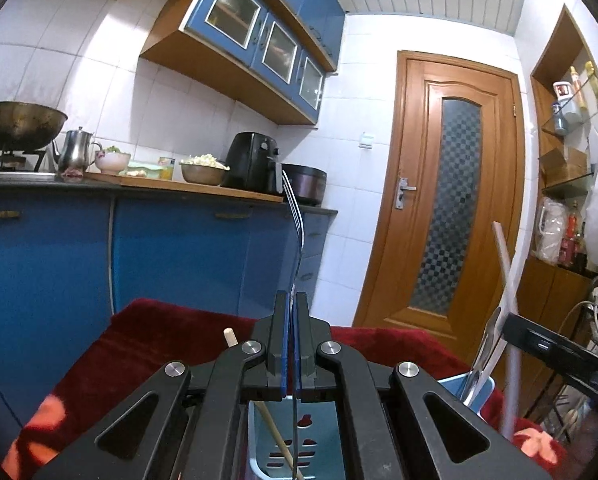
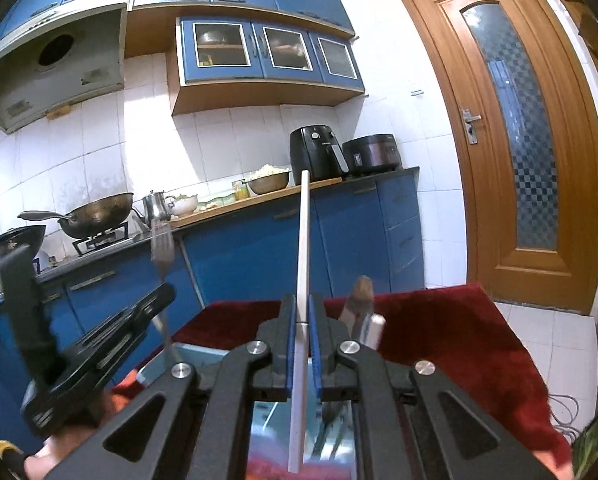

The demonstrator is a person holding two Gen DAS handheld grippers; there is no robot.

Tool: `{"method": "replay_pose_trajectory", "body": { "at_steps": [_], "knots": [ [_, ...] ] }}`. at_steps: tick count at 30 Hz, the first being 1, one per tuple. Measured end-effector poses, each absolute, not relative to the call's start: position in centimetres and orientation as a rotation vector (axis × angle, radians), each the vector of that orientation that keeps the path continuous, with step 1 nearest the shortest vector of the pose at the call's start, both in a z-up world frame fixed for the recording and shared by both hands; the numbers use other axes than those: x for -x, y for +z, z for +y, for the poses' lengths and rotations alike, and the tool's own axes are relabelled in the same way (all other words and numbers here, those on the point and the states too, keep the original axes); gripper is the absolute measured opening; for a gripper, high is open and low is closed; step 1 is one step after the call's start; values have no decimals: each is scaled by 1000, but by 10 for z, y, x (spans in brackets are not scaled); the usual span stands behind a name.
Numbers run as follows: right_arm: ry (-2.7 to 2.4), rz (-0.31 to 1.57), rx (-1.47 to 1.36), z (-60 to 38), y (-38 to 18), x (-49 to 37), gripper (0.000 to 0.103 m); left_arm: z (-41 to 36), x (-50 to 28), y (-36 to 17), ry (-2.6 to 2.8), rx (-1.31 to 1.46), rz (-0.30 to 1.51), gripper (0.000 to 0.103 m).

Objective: Organize utensils
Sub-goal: 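Carry the fork and white stick over the blue holder and open both tools, then move both open tools back down toward the remaining utensils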

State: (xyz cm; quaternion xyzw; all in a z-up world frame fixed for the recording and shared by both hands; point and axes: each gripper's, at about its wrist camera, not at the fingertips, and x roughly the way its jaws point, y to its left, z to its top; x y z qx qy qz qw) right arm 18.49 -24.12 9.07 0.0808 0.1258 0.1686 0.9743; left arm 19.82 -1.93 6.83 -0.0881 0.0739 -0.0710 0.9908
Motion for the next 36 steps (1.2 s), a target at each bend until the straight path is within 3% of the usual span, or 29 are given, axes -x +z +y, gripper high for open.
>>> {"method": "replay_pose_trajectory", "body": {
  "at_steps": [13,16,20,36],
  "knots": [
    [339,286,-124,-233,67,-201,9,-20,-206,59,-172,195,208,2],
    [336,277,-122,-231,71,-197,22,-23,-204,61,-188,186,222,10],
    [336,255,-120,-230,80,-189,23,-25,-197,69,-202,179,220,18],
    [362,259,-136,-221,109,-130,26,-10,-154,90,-232,176,345,20]
  ]
}}
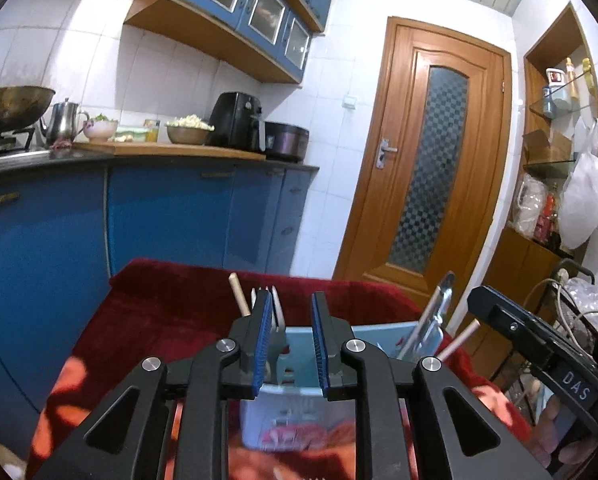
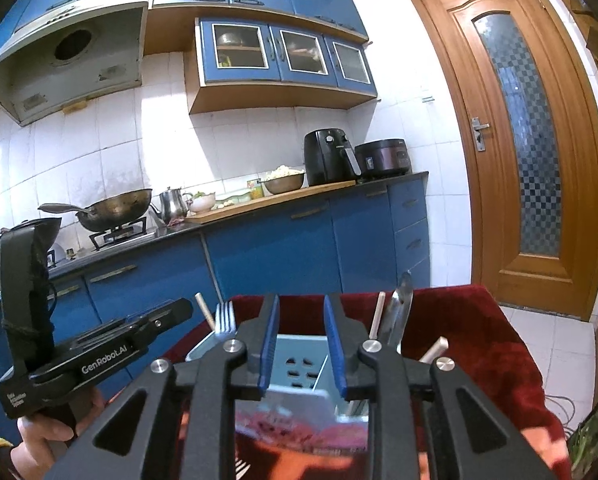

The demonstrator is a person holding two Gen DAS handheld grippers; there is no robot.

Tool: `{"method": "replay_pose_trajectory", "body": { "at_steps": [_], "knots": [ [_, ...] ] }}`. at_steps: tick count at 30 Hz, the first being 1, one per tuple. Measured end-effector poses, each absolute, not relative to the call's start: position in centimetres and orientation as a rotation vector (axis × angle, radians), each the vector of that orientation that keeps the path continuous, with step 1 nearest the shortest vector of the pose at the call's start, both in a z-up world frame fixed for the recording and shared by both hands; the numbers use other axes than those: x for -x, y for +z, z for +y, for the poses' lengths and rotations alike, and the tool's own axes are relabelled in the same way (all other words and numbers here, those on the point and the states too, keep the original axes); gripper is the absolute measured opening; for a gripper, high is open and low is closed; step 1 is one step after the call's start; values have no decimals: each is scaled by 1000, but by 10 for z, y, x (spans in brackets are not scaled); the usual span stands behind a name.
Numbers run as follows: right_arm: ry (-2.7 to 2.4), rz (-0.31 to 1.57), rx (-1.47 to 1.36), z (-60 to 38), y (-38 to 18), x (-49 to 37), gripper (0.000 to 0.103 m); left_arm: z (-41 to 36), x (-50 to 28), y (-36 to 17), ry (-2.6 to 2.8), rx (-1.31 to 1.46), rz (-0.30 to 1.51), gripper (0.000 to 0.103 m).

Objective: Organize utensils
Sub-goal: 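Move both open tools back down toward the remaining utensils, then grasp the wooden chopstick with the left tool while the right tool grasps the white spoon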

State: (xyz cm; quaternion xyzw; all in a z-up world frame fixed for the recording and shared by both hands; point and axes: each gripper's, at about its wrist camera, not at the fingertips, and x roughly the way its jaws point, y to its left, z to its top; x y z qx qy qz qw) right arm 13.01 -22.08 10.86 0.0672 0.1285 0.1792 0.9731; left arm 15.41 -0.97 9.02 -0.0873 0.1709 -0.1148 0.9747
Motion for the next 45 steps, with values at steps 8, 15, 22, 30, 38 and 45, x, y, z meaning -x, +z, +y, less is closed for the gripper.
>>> {"method": "replay_pose_trajectory", "body": {
  "at_steps": [8,15,22,30,38,45],
  "knots": [
    [353,298,-122,-218,110,-95,26,2,-129,83,-251,201,453,20],
    [324,338,-135,-222,101,-69,26,6,-110,72,-253,205,532,20],
    [276,391,-164,-232,88,-50,26,7,-89,65,-239,177,581,20],
    [241,488,-217,-246,63,-35,28,1,-76,50,-259,151,673,20],
    [217,582,-246,-257,38,-26,32,-7,-74,28,-259,145,769,21],
    [202,649,-262,-269,16,-30,33,-16,-82,7,-268,137,867,21]
  ]
}}
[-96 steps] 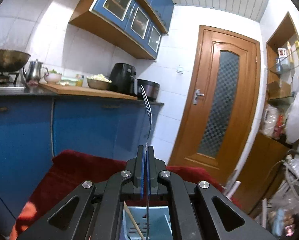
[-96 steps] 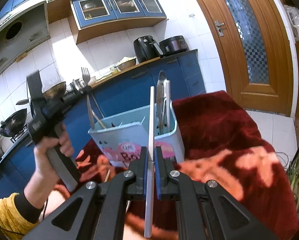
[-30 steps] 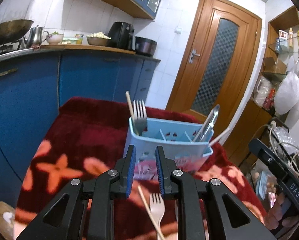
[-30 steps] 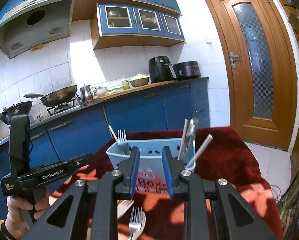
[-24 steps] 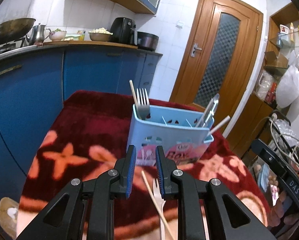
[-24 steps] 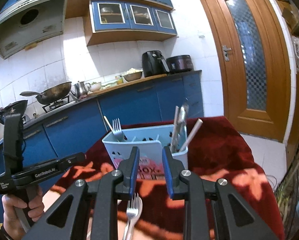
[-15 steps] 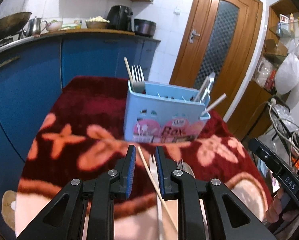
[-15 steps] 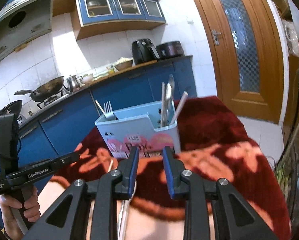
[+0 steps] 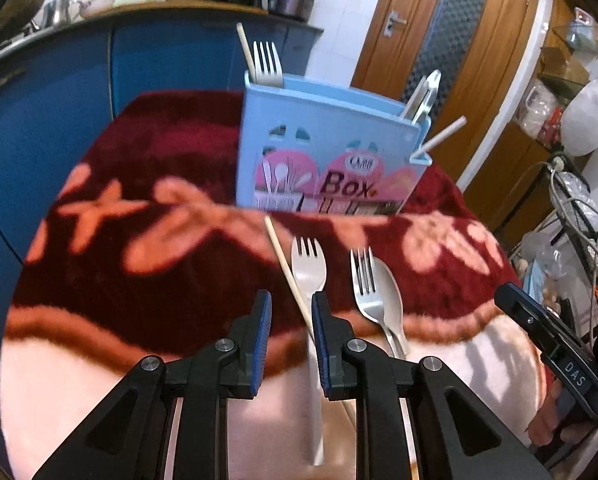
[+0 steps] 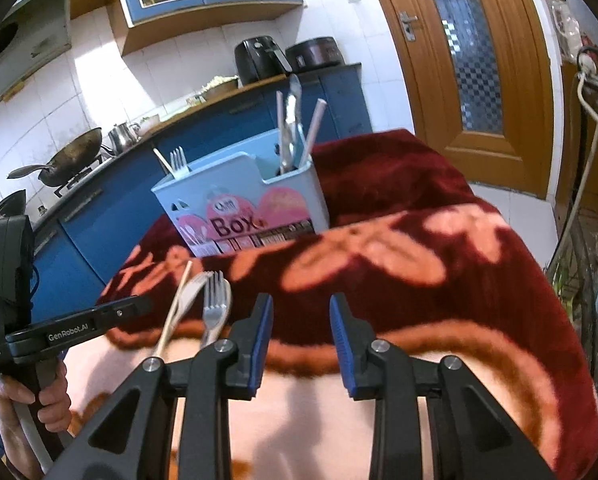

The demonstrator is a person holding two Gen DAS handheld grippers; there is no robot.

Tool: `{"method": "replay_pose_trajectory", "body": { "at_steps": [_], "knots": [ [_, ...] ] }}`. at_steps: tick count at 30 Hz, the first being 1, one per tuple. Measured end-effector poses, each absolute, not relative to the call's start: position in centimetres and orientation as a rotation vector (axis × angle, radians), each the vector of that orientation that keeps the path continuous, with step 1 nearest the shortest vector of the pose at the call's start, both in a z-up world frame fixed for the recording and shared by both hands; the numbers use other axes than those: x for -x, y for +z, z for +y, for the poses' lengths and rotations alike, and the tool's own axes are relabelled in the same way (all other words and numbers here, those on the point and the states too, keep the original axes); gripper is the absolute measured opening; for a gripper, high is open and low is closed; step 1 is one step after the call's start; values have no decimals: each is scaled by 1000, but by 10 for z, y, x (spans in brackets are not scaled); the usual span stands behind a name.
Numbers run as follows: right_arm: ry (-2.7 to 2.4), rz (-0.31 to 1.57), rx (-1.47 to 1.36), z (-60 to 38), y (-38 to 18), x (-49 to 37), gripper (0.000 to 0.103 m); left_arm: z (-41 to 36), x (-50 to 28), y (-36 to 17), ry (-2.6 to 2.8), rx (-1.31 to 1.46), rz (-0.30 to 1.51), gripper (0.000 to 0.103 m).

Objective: Organize utensils
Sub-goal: 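Grasp the wooden chopstick with the left tool while the right tool grasps the white spoon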

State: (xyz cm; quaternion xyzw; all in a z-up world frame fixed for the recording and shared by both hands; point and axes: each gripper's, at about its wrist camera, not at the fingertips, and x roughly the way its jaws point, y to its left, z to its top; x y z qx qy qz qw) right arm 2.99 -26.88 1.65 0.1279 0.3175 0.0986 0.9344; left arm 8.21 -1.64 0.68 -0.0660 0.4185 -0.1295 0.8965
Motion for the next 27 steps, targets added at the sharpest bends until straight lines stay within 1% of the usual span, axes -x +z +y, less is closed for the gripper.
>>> {"method": "replay_pose_trajectory", "body": {
  "at_steps": [5,14,23,24,25,27],
  "knots": [
    [201,682,-264,-278,7,-35,38,-21,-90,-4,-262,140,920,21],
    [235,695,-254,-288,1,-44,38,-21,-101,-10,-263,168,957,20],
    [316,721,-259,-288,-5,-53,38,-18,-118,-15,-293,291,1014,20],
    [322,727,-260,-288,-6,-54,38,-19,-119,-15,-291,290,1004,18],
    [327,732,-261,-288,-7,-54,38,-19,-120,-15,-290,292,994,8],
    [335,737,-262,-288,-8,-55,38,-18,-120,-17,-295,313,992,7]
  ]
}}
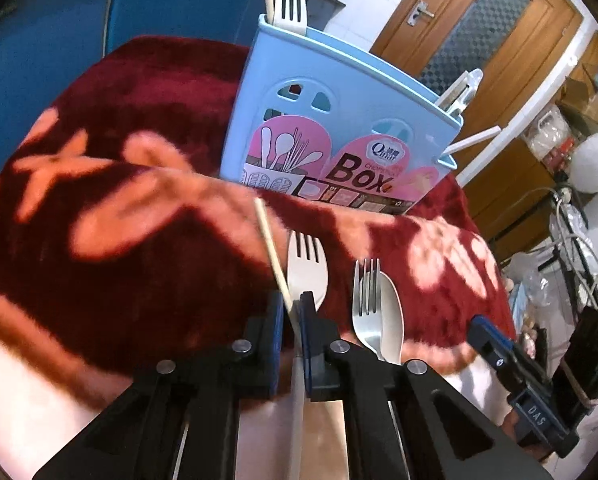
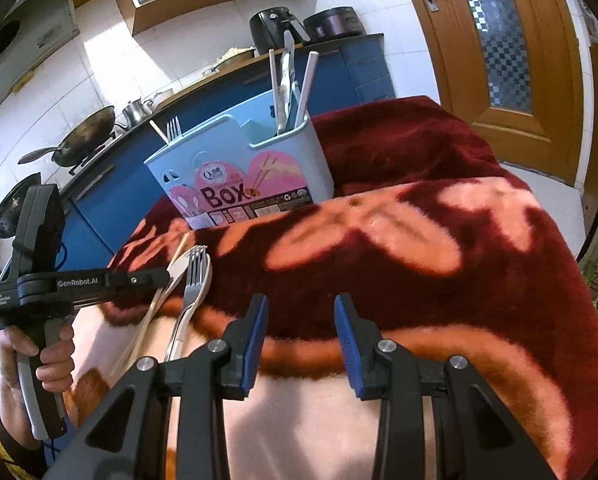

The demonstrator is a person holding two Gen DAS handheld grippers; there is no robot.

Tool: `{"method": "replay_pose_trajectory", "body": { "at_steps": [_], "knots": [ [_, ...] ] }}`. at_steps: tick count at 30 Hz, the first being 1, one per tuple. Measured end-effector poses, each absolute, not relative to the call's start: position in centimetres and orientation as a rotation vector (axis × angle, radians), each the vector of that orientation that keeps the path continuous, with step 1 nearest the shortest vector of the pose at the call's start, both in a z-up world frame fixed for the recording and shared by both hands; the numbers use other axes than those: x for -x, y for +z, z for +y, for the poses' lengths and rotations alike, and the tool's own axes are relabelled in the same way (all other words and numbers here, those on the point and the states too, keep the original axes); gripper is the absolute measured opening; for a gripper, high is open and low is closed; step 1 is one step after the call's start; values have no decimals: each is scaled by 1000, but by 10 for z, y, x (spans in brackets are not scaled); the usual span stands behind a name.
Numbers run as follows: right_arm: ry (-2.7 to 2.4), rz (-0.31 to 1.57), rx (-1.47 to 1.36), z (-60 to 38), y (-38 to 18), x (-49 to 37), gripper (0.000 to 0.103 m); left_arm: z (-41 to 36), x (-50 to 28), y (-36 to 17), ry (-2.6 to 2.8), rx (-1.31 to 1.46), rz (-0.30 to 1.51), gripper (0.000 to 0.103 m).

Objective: Organize utensils
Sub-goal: 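Grasp the wooden chopstick with the left tool while the right tool grasps the white spoon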

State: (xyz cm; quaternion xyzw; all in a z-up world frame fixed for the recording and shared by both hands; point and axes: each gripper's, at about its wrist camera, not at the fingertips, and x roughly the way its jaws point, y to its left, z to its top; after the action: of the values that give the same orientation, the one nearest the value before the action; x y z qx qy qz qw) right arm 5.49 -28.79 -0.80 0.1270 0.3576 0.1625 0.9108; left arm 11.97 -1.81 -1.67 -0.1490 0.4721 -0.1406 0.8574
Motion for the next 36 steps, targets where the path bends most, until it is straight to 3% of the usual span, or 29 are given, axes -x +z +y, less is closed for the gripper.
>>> {"method": "replay_pose_trajectory", "body": {
  "at_steps": [7,17,24,30,36],
  "knots": [
    [325,732,-254,-286,-7,-55,38,-4,-115,-17,-298,378,997,4],
    [320,763,-223,-268,2,-51,38,5,-102,-15,-291,250,1030,5],
    [354,825,-211,-247,8,-56,38,-5,-109,-17,-353,115,1070,7],
    [387,928,-172,-226,8,-62,37,10,-107,-18,-396,177,1052,4],
    [436,1061,-141,-205,4,-73,26,30,-98,-15,-404,270,1003,4]
  ]
}}
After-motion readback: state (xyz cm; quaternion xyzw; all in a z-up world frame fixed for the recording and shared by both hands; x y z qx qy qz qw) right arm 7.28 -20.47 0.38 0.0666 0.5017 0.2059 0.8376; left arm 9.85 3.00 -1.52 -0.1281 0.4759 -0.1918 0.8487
